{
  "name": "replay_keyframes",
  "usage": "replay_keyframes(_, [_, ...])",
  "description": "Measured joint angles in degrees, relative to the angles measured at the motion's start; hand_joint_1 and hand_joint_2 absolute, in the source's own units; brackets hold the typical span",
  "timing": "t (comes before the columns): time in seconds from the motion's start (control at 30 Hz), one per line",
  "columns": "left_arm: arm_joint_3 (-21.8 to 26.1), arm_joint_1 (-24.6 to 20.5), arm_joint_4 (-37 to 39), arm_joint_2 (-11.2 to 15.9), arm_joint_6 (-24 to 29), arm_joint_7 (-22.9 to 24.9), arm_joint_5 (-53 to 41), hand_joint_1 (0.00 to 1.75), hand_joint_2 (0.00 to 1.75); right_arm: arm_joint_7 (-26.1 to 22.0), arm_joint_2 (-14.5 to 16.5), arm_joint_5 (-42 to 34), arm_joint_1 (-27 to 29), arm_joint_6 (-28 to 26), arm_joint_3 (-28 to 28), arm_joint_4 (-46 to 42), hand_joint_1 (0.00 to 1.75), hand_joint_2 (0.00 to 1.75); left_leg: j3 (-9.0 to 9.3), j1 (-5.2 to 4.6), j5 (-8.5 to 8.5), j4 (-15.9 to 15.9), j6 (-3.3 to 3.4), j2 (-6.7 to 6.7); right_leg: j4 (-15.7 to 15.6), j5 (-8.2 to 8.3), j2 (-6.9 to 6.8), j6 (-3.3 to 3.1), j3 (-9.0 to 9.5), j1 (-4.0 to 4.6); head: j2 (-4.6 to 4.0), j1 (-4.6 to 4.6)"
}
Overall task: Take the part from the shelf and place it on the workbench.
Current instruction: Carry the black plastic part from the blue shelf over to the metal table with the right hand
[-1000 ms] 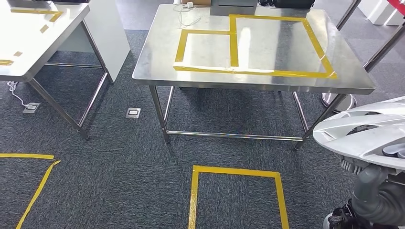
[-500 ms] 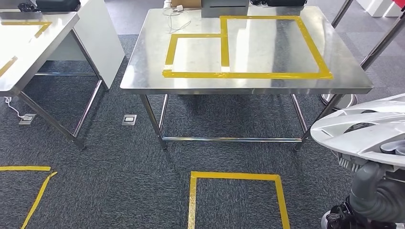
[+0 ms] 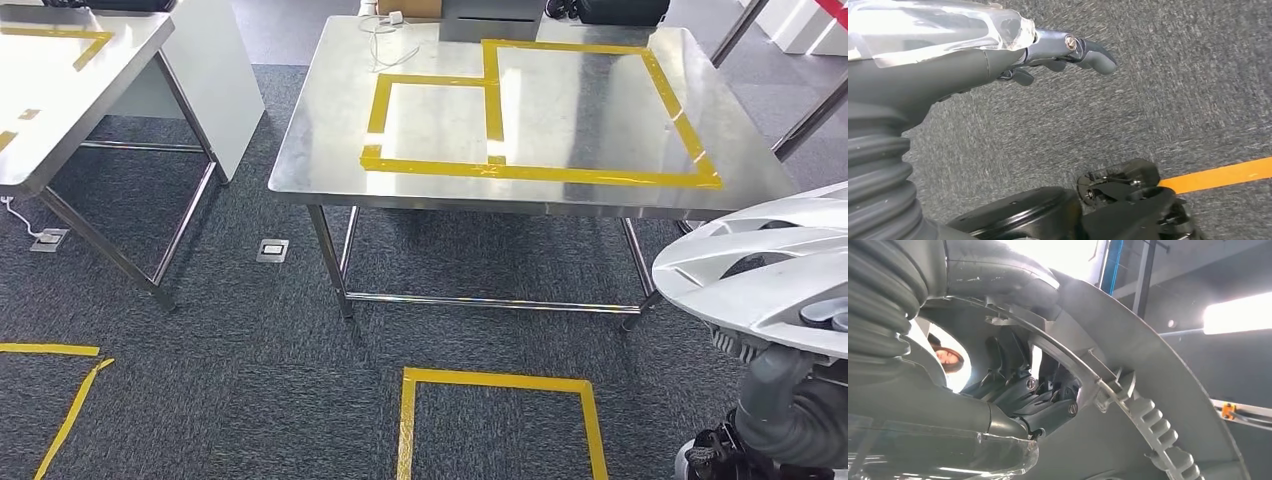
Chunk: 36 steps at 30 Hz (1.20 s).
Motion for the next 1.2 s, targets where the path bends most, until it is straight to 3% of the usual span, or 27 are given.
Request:
replay_keyframes(0.03, [0.03,0.05,0.01,-0.02,0.04,0.02,-0.03,0.00,1.75,-0.01,-0.01,0.00,-0.17,0.09,-0.01,0.01,1.75,1.75,0.70,-0.07,-0.61,-0.02,0.15,-0.10,2.41,-0.38,0.00,0.04,-2.47,0.07,0.00,0.24])
replay_keyframes(0.07, [0.05,0.12,0.01,-0.04,0.06,0.04,-0.08,0.00,1.75,0.00,-0.02,-0.01,-0.18,0.12,-0.04,0.01,1.75,1.75,1.39,-0.13,-1.25,-0.02,0.14,-0.24,1.95,0.45,-0.01,-0.02,-3.72,0.10,0.00,0.30])
replay_keyframes(0.1, [0.06,0.15,0.01,-0.07,0.05,0.05,-0.17,0.00,1.75,0.01,-0.04,-0.01,-0.18,0.12,-0.08,0.02,1.75,1.75,2.03,-0.14,-1.77,-0.02,0.01,-0.34,-2.07,3.30,-0.02,-0.28,-2.63,0.14,0.00,0.35])
replay_keyframes(0.17, [0.06,0.14,0.02,-0.11,0.06,0.08,-0.46,0.00,1.75,0.01,-0.10,-0.01,-0.15,0.12,-0.16,0.06,1.75,1.75,3.07,-0.24,-2.79,-0.02,-0.56,-0.39,-7.90,6.53,-0.06,-0.79,-0.83,0.40,-0.01,0.37])
replay_keyframes(0.2, [0.06,0.13,0.03,-0.12,0.05,0.10,-0.60,0.00,1.75,0.00,-0.14,-0.01,-0.10,0.12,-0.19,0.07,1.75,1.75,3.36,-0.27,-3.19,-0.05,-0.96,-0.36,-9.09,7.14,-0.05,-1.11,-0.42,0.56,-0.01,0.36])
replay_keyframes(0.3, [0.06,0.09,0.03,-0.17,0.05,0.17,-0.94,0.00,1.75,0.01,-0.16,-0.03,0.11,0.08,-0.25,-0.02,1.75,1.75,3.66,-0.26,-3.31,0.91,-2.01,-0.24,-9.51,6.98,0.11,-2.19,0.46,0.58,0.00,0.27])
replay_keyframes(0.37, [0.06,-0.07,0.03,-0.18,0.05,0.17,-1.08,0.00,1.75,0.01,-0.12,-0.02,0.18,0.05,-0.27,-0.17,1.75,1.75,1.66,-0.16,-3.98,4.61,-2.58,-0.10,-9.86,6.65,0.13,-2.74,1.51,0.26,0.00,0.06])
replay_keyframes(0.47, [0.07,-0.20,0.02,-0.15,0.05,0.10,-1.17,0.00,1.75,0.01,-0.08,0.07,0.52,-0.03,-0.28,-0.34,1.75,1.75,-5.08,0.22,-7.75,14.26,-3.32,0.02,-10.03,5.72,0.11,-3.08,2.48,0.12,0.00,-0.30])
replay_keyframes(0.5, [0.07,-0.27,0.01,-0.14,0.03,0.04,-1.21,0.00,1.75,0.01,-0.08,0.12,0.71,-0.09,-0.28,-0.35,1.75,1.75,-6.75,0.31,-8.30,15.82,-3.43,0.03,-10.03,5.32,0.11,-3.06,2.90,0.10,0.00,-0.36])
replay_keyframes(0.53, [0.07,-0.33,0.00,-0.13,0.01,-0.02,-1.25,0.00,1.75,0.01,-0.07,0.15,0.88,-0.16,-0.29,-0.36,1.75,1.75,-7.50,0.36,-7.66,15.51,-3.47,0.05,-10.03,4.88,0.12,-3.02,3.44,0.08,0.00,-0.40])
replay_keyframes(0.63, [0.06,-0.31,0.00,-0.08,-0.08,-0.01,-1.39,0.00,1.75,0.00,-0.02,0.20,1.09,-0.32,-0.31,-0.52,1.75,1.75,-5.10,0.26,-0.46,5.90,-3.01,0.12,-10.11,3.47,0.18,-2.66,5.31,0.05,-0.01,-0.53])
replay_keyframes(0.67, [0.06,-0.27,0.01,-0.03,-0.11,0.02,-1.48,0.00,1.75,-0.02,-0.01,0.21,1.11,-0.36,-0.32,-0.63,1.75,1.75,-4.28,0.09,0.57,3.11,-2.78,0.17,-10.18,3.11,0.25,-2.41,5.64,0.06,-0.01,-0.58])
replay_keyframes(0.77, [0.05,-0.18,0.03,0.04,-0.19,0.07,-1.71,0.00,1.75,-0.02,0.01,0.17,1.34,-0.38,-0.33,-0.90,1.75,1.75,-3.29,-0.40,0.29,0.65,-1.59,0.13,-10.23,2.95,0.35,-1.26,6.18,0.08,0.00,-0.61])
replay_keyframes(0.83, [0.05,-0.13,0.03,-0.01,-0.20,0.15,-1.73,0.00,1.75,0.00,0.01,0.14,1.55,-0.37,-0.32,-0.99,1.75,1.75,-1.72,-0.15,0.82,-0.15,-0.69,0.07,-8.97,2.60,0.28,-0.73,6.71,0.09,-0.01,-0.45])
replay_keyframes(0.9, [0.05,-0.20,0.03,-0.05,-0.19,0.24,-1.73,0.00,1.75,-0.05,-0.06,0.17,1.54,-0.36,-0.34,-1.07,1.75,1.75,-0.18,0.10,0.53,-0.57,-0.09,0.12,-4.79,0.50,0.25,-0.52,4.71,0.11,-0.01,-0.05])
replay_keyframes(0.97, [0.05,-0.21,0.03,-0.03,-0.19,0.25,-1.73,0.00,1.75,-0.10,-0.15,0.21,1.56,-0.36,-0.37,-1.11,1.75,1.75,0.37,0.06,-0.08,-0.59,0.23,0.10,1.95,-2.23,0.25,-0.18,0.10,0.14,-0.01,0.28])
replay_keyframes(1.0, [0.05,-0.14,0.03,-0.04,-0.19,0.26,-1.73,0.00,1.75,-0.10,-0.18,0.20,1.64,-0.35,-0.38,-1.11,1.75,1.75,0.71,0.04,-0.47,-0.58,0.24,0.05,4.28,-2.85,0.24,-0.01,-1.98,0.12,-0.01,0.31])
replay_keyframes(1.03, [0.06,-0.07,0.03,-0.04,-0.19,0.27,-1.73,0.00,1.75,-0.09,-0.19,0.19,1.71,-0.34,-0.38,-1.11,1.75,1.75,1.15,0.04,-0.89,-0.58,0.18,-0.03,4.74,-2.43,0.23,0.13,-3.17,0.10,-0.01,0.34])
replay_keyframes(1.07, [0.06,-0.01,0.03,-0.06,-0.19,0.28,-1.74,0.00,1.75,-0.08,-0.19,0.17,1.76,-0.34,-0.38,-1.11,1.75,1.75,1.77,0.06,-1.39,-0.58,0.06,-0.14,2.94,-0.72,0.21,0.17,-3.25,0.07,0.00,0.38])
replay_keyframes(1.13, [0.05,0.03,0.05,-0.09,-0.19,0.30,-1.77,0.00,1.75,-0.07,-0.19,0.17,1.80,-0.34,-0.40,-1.09,1.75,1.75,3.07,0.09,-2.53,-0.58,-0.38,-0.30,-4.09,4.56,0.15,0.06,-1.56,0.07,0.00,0.51])
replay_keyframes(1.2, [0.04,-0.03,0.11,-0.09,-0.21,0.34,-1.81,0.00,1.75,-0.06,-0.20,0.20,1.83,-0.34,-0.43,-1.04,1.75,1.75,3.72,-0.02,-3.49,-0.55,-1.10,-0.31,-8.59,6.96,-0.07,-0.51,-0.52,0.32,-0.01,0.61])
